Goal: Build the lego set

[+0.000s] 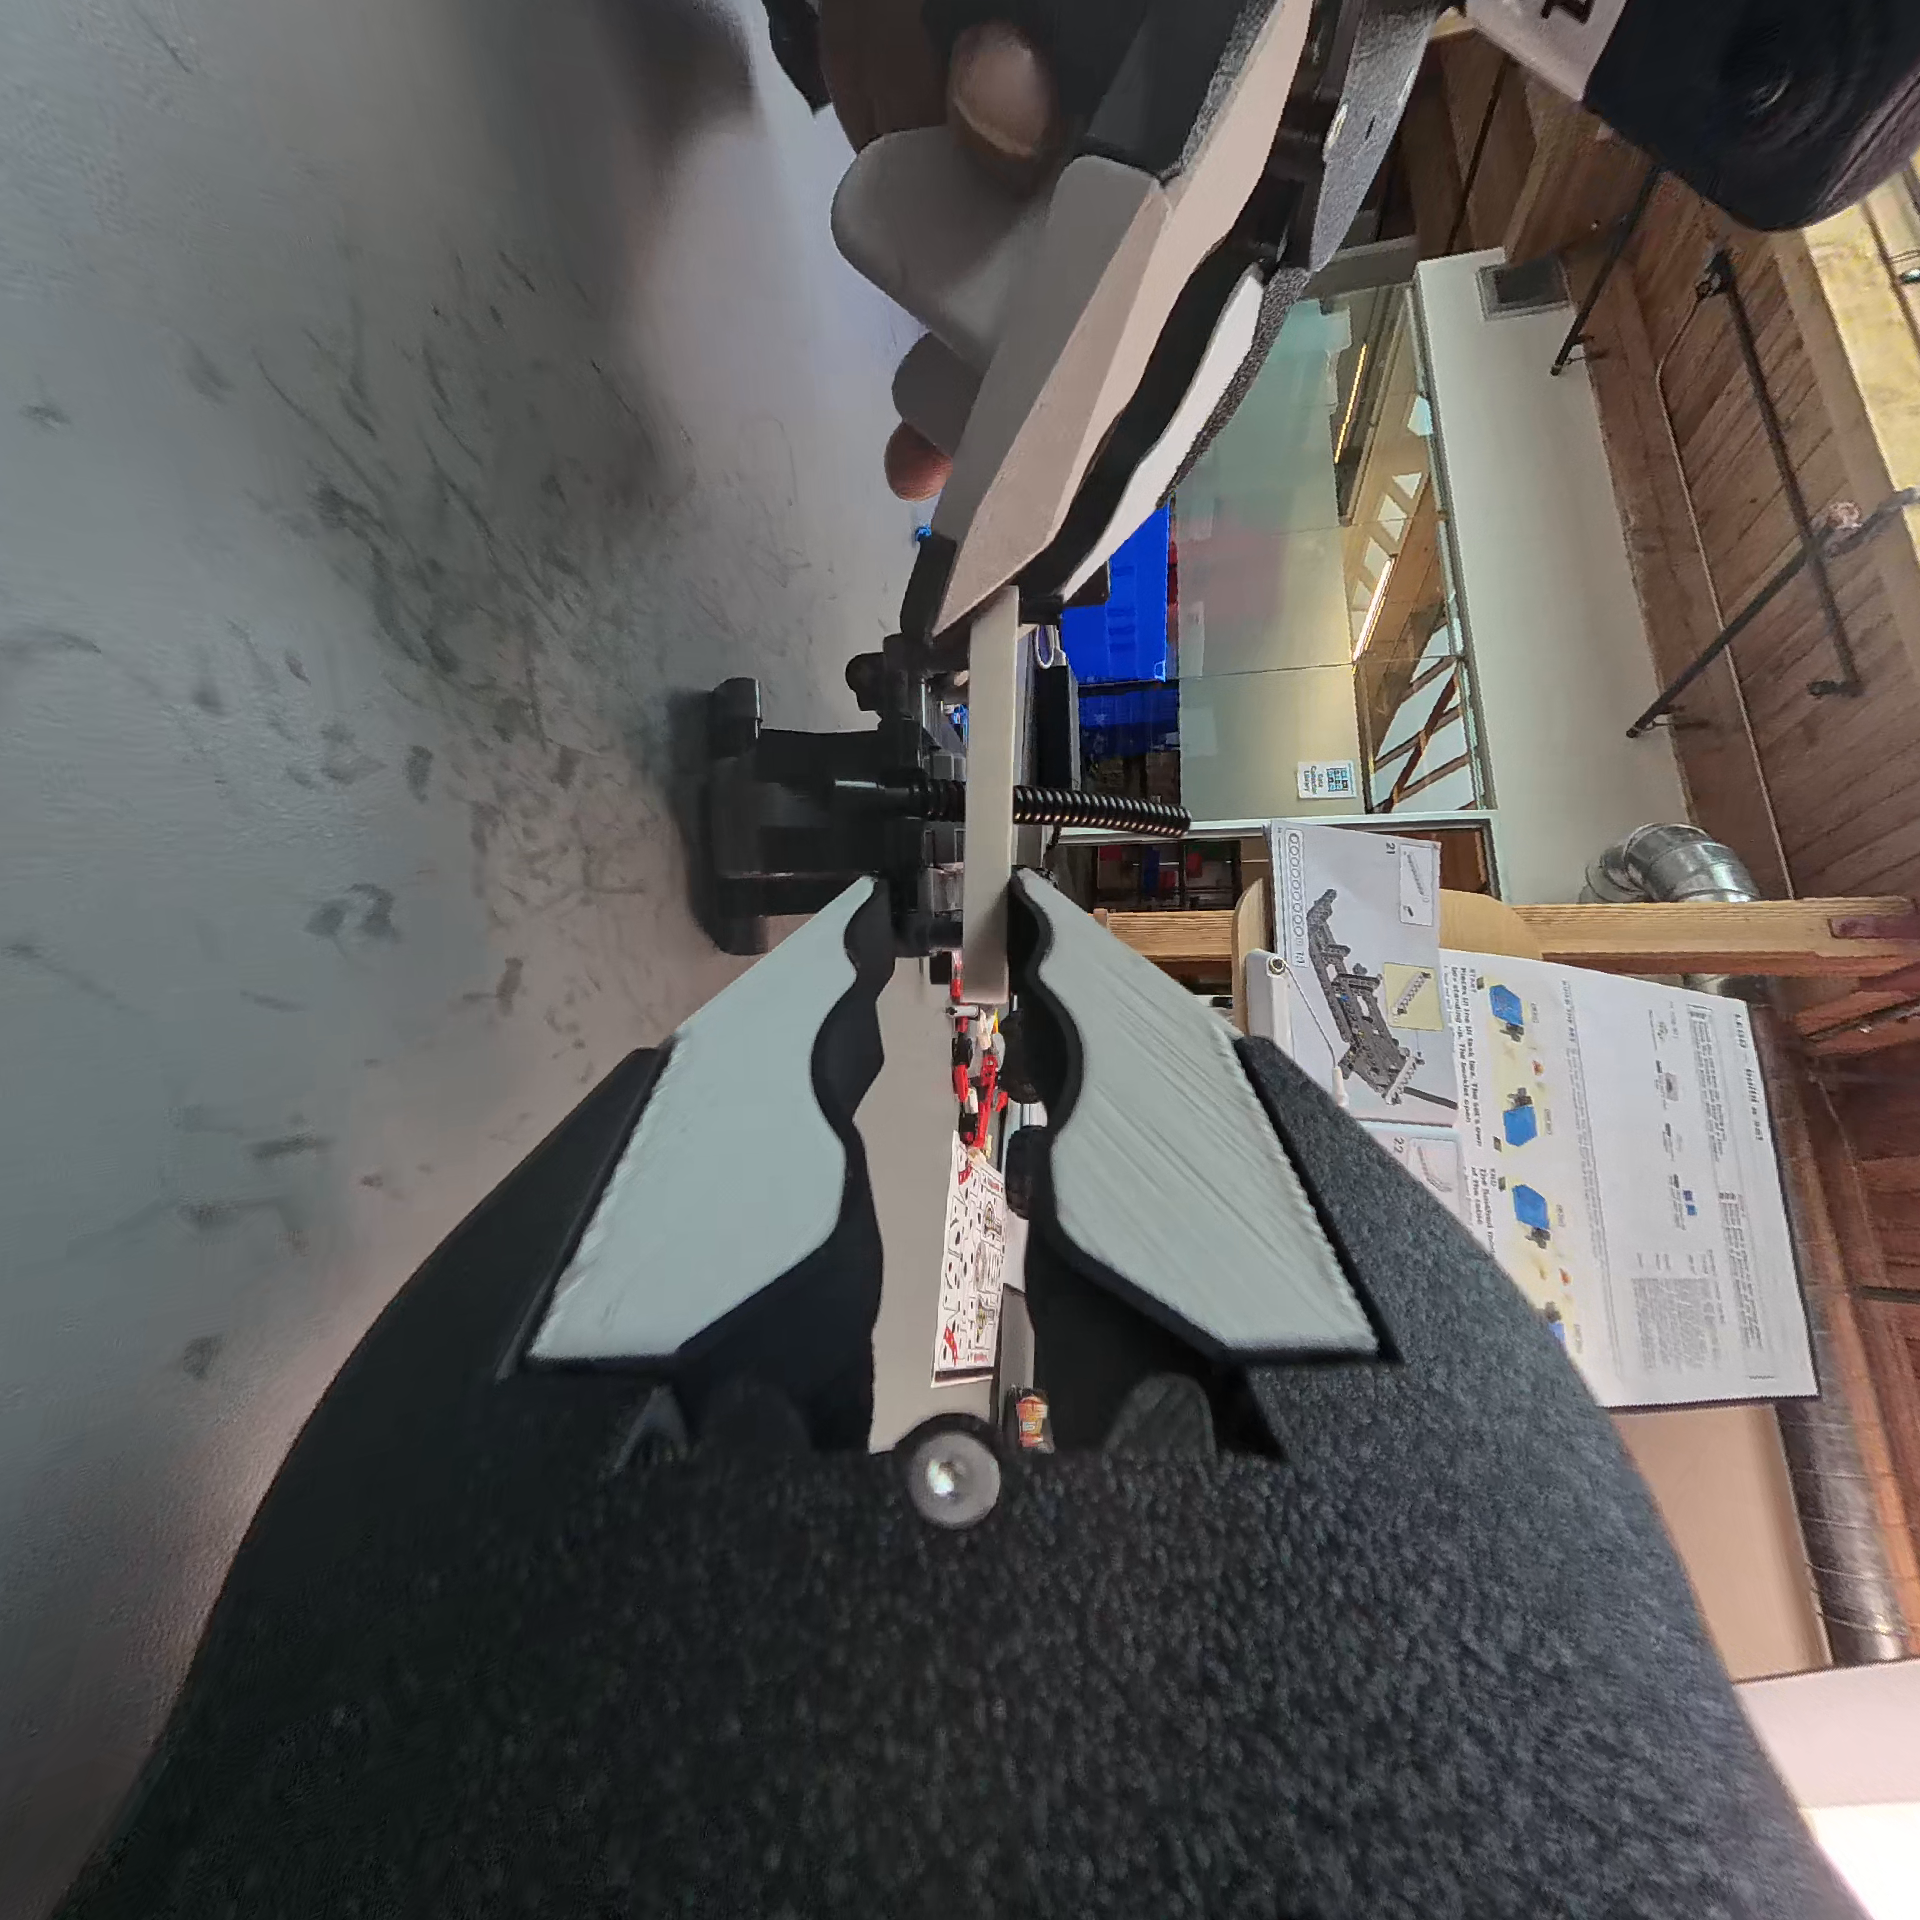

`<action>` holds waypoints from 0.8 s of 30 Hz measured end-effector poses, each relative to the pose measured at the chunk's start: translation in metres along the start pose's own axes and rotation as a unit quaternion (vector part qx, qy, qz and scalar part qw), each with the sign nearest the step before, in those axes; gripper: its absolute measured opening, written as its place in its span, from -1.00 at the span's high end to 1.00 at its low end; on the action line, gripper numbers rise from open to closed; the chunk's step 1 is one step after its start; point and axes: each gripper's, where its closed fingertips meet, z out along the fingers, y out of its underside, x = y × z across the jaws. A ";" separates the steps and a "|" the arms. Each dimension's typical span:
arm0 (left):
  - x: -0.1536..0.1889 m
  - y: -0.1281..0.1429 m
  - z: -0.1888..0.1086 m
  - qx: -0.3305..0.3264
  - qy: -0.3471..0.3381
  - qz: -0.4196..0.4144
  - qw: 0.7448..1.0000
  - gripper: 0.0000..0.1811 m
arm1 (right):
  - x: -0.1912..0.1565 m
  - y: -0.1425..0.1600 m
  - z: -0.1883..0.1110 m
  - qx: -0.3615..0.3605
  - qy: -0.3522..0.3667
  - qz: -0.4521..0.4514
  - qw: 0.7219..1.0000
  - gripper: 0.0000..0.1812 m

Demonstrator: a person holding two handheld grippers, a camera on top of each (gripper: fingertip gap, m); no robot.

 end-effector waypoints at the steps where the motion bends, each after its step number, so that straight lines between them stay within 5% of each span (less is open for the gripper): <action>1: 0.000 0.000 -0.001 -0.004 -0.007 0.010 1.000 0.83 | 0.000 0.000 0.001 -0.001 0.004 -0.002 1.000 0.77; 9: -0.009 -0.016 -0.019 -0.001 -0.148 0.173 0.974 0.67 | 0.001 -0.001 0.003 -0.016 -0.020 0.022 0.999 0.77; 13: -0.012 -0.007 -0.015 -0.068 -0.224 0.324 0.917 0.57 | 0.005 -0.003 0.006 -0.034 -0.038 0.063 0.997 0.77; 24: -0.038 -0.009 -0.029 -0.152 -0.343 0.478 0.794 0.50 | 0.027 -0.011 0.019 -0.062 -0.088 0.103 0.989 0.77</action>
